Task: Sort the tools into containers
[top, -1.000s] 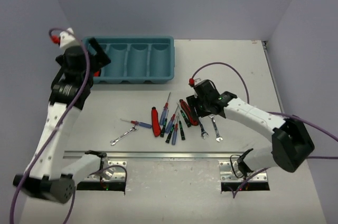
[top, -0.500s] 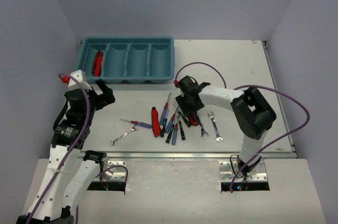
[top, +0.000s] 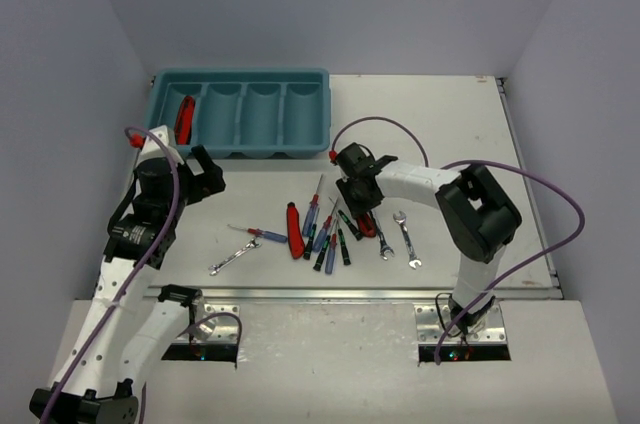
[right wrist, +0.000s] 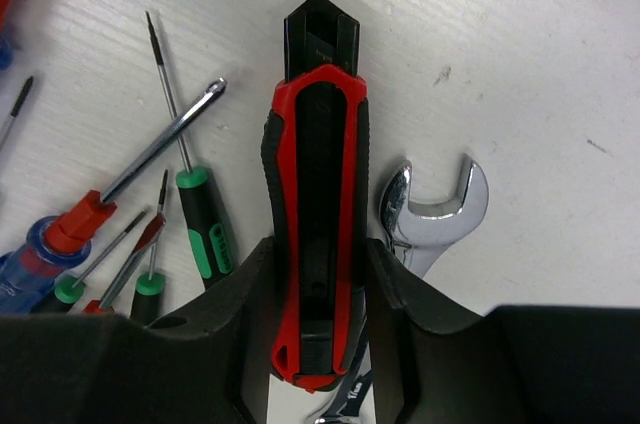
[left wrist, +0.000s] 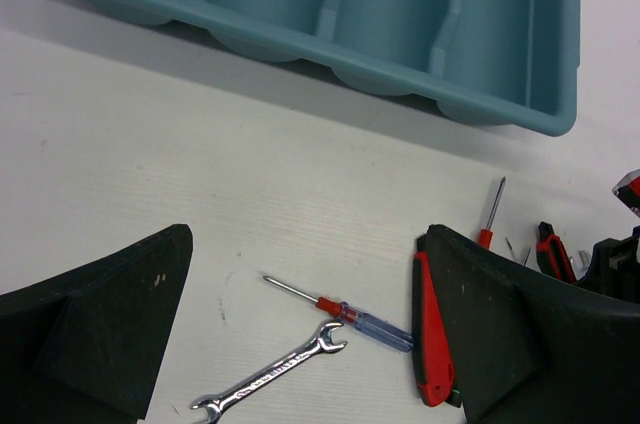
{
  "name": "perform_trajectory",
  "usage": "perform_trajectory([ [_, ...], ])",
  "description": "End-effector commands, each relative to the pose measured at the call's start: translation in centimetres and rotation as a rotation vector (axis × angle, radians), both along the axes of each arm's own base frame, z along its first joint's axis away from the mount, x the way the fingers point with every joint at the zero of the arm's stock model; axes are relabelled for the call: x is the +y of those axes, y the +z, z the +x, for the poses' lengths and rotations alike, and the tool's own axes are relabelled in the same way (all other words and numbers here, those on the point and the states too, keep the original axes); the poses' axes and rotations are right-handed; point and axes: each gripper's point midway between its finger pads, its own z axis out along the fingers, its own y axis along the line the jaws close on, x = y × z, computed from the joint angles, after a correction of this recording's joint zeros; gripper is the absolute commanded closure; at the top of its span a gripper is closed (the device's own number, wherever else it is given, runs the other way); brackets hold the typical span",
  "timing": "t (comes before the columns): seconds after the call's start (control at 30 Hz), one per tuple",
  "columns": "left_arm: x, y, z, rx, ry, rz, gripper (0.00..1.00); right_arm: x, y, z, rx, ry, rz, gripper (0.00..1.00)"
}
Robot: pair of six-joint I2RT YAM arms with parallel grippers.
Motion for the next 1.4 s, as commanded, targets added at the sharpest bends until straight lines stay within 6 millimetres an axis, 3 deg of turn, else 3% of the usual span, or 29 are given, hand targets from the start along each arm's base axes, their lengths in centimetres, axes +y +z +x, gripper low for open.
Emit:
perform_trajectory([
  [0.0,-1.0,2.8,0.4,-0.096,-0.055,-0.022,0.0,-1.4,1.9,0.0,-0.046,-0.05,-0.028,0.79],
  [0.1,-1.7,4.2,0.4,-0.127,-0.071,-0.063,0.0,-1.4,5.6,0.8,-0.131,-0.082,0.007,0.82],
  [0.17,-3.2,4.7,0.7,-0.143,-0.122,-0.14,0.0,-1.5,7.1,1.0,-0.166,-0.099,0.021,0.82],
  [0.27,-8.1,4.9,1.9,-0.169,-0.312,-0.341,0.0,-1.3,10.5,0.9,-0.236,-0.115,0.1,0.85],
  [0.33,-11.9,5.2,2.5,-0.215,-0.458,-0.539,0.0,0.7,12.9,-0.1,-0.26,-0.057,0.262,0.86],
  [0.37,-12.7,4.7,2.5,-0.171,-0.452,-0.6,0.0,1.1,13.3,0.4,-0.283,-0.055,0.282,0.86],
  [0.4,-15.8,4.4,2.8,-0.195,-0.539,-0.688,0.0,2.3,14.3,-1.0,-0.284,0.001,0.4,0.87],
  [0.43,-16.7,5.1,3.7,-0.233,-0.531,-0.7,0.0,3.5,15.4,-1.9,-0.276,0.045,0.486,0.87],
  [0.5,-20.5,4.0,4.4,-0.169,-0.556,-0.703,0.0,4.1,18.3,-2.8,-0.332,0.075,0.595,0.88],
  [0.63,-26.0,4.9,4.7,-0.161,-0.59,-0.718,0.0,4.3,20.5,-3.5,-0.382,0.097,0.636,0.91],
  [0.83,-30.4,3.9,5.8,-0.11,-0.602,-0.72,0.04,4.6,22.2,-4.3,-0.398,0.12,0.683,0.91],
  [0.97,-31.7,3.4,5.3,-0.1,-0.622,-0.723,0.13,4.2,22.1,-4.1,-0.403,0.1,0.66,0.92],
  [1.07,-32.2,3.2,5.3,-0.095,-0.628,-0.713,0.28,4.8,22.5,-4.6,-0.399,0.124,0.702,0.92],
  [1.17,-33.1,2.6,5.3,-0.061,-0.651,-0.704,0.48,5.3,23.4,-4.8,-0.407,0.137,0.747,0.92],
  [1.27,-35.0,2.0,4.6,-0.033,-0.704,-0.698,0.89,5.2,23.7,-4.0,-0.428,0.106,0.735,0.91],
  [1.3,-35.4,2.3,4.5,-0.032,-0.723,-0.701,0.97,5.1,23.7,-3.8,-0.43,0.092,0.732,0.91],
  [1.37,-36.0,2.0,4.7,-0.008,-0.737,-0.674,1.0,4.7,23.4,-3.2,-0.435,0.057,0.701,0.76],
])
